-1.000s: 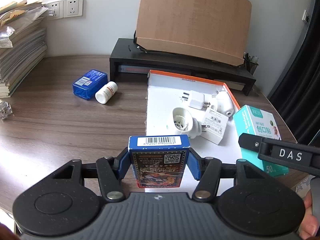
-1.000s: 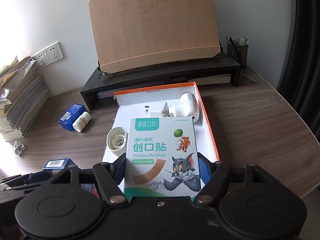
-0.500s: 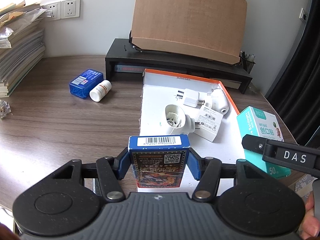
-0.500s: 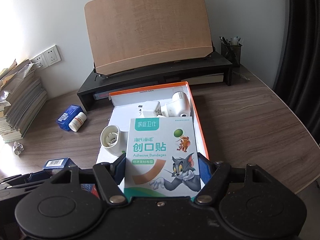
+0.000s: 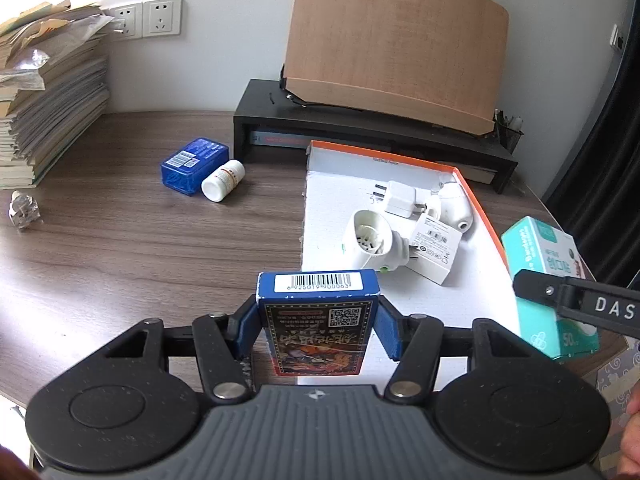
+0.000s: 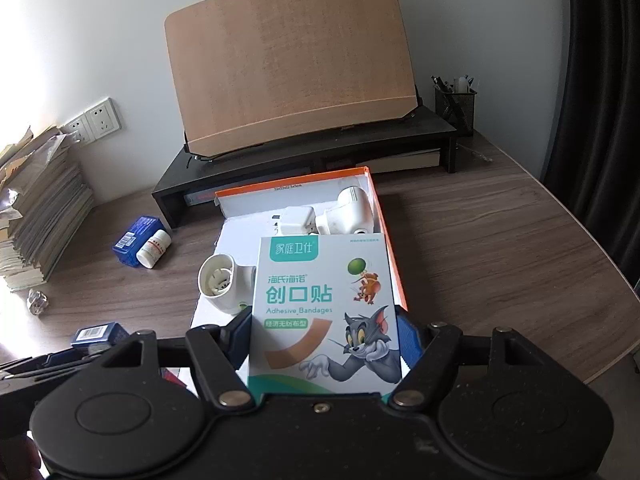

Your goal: Organize rigid objects

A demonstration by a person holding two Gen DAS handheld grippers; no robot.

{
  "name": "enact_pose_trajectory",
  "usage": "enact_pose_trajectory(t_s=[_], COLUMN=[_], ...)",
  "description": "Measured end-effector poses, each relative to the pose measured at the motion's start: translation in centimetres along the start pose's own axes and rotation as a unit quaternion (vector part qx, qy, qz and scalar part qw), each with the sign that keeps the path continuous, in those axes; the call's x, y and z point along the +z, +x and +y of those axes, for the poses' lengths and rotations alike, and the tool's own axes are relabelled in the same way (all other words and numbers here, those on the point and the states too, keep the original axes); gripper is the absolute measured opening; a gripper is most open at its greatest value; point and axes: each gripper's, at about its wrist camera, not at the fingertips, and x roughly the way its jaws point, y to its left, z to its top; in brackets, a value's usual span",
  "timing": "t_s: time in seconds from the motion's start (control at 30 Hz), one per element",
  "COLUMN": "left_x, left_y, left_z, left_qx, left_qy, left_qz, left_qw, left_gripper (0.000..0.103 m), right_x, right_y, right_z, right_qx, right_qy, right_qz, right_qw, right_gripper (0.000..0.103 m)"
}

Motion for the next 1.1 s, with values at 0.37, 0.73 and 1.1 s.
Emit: enact_pose_trajectory(t_s=[0.37, 0.73, 1.1], left_x=[0.5, 0.9, 1.3], left_y=[-1.2, -1.9, -1.6], left_z=[2.3, 3.4, 3.2], left_qx=[0.026, 0.032, 0.028], left_qy=[-0.023, -0.036, -0.029], left_qz=[-0.018, -0.026, -0.028], left_qw=[0.9992, 0.9985, 0.9988], left_gripper=[0.059, 0.059, 0.059], right_x=[0.1, -0.1, -0.2], right_y=[-1.6, -3.1, -3.2], right_z=[-1.8, -4.1, -4.4], right_qx=[-0.024, -0.054, -0.059], right_qy=[0.016, 0.04, 0.048], right_qz=[-0.017, -0.025, -0.024], right_qw=[0.999, 0.997, 0.997], right_gripper=[0.084, 0.084, 0.084])
